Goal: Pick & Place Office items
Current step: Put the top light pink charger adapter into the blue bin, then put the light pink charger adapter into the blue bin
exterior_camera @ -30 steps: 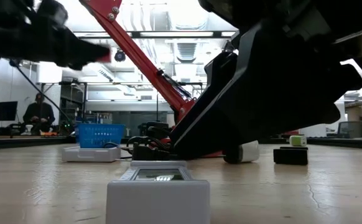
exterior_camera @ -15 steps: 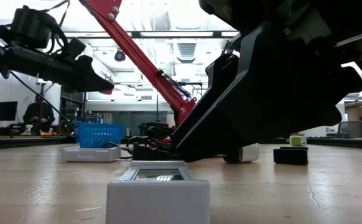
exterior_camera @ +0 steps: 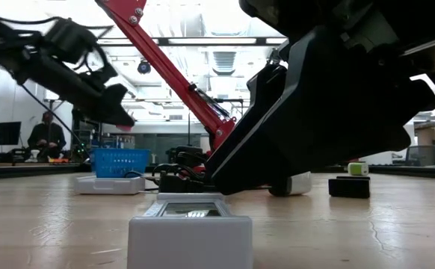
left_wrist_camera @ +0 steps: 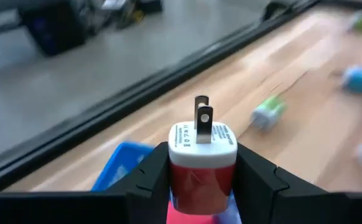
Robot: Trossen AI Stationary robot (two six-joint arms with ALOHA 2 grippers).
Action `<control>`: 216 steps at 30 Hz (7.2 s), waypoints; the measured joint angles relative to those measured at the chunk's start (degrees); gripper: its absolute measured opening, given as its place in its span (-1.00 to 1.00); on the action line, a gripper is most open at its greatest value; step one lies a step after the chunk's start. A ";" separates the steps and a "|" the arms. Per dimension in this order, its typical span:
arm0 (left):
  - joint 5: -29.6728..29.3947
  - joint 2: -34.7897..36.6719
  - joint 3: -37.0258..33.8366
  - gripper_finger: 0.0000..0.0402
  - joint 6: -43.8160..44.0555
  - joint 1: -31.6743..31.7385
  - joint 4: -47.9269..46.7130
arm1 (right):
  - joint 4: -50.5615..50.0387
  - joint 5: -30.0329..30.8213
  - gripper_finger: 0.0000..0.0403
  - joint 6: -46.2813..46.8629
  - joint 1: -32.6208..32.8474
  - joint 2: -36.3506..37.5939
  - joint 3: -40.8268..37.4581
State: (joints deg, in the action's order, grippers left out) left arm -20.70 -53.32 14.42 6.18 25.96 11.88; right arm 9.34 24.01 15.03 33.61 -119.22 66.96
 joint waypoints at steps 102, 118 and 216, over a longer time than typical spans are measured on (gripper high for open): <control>-5.45 12.82 27.88 0.24 30.19 -24.75 -73.96 | -0.31 -1.07 0.11 1.27 0.65 0.00 0.00; 11.21 6.32 30.40 0.24 60.52 -54.21 -83.34 | -1.53 -3.10 0.11 2.68 0.65 0.00 0.00; 25.85 -37.44 30.29 -0.35 98.71 -82.56 -59.57 | -7.25 -4.79 0.11 4.04 3.52 1.84 -0.76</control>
State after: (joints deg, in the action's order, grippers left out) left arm 5.16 -90.76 44.71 104.90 -56.61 -47.69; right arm 2.09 19.22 19.07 37.12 -117.38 66.19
